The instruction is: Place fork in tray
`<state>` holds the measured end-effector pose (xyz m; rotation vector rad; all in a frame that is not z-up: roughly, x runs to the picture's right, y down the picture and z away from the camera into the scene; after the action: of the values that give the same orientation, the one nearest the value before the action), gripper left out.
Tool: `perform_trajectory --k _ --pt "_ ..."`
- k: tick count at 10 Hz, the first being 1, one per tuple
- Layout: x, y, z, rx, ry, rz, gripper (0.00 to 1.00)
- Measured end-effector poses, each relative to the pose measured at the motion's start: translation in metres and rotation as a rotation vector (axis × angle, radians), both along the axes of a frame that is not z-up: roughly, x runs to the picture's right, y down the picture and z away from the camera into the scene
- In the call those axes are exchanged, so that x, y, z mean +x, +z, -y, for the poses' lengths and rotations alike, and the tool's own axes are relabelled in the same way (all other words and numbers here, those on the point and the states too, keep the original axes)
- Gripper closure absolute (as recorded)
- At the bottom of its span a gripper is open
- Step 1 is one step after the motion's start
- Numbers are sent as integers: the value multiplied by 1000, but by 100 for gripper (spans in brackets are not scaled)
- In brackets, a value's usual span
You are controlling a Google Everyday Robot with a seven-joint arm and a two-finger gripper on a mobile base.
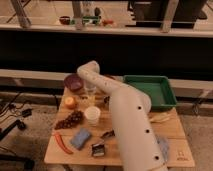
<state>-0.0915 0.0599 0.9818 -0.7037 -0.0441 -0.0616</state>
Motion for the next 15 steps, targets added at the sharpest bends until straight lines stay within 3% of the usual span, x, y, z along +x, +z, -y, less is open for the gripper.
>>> perform_trajectory --k 12,15 --pt "-2 -1 -7 -21 0 30 20" --pt "-1 -1 -6 -21 1 34 40"
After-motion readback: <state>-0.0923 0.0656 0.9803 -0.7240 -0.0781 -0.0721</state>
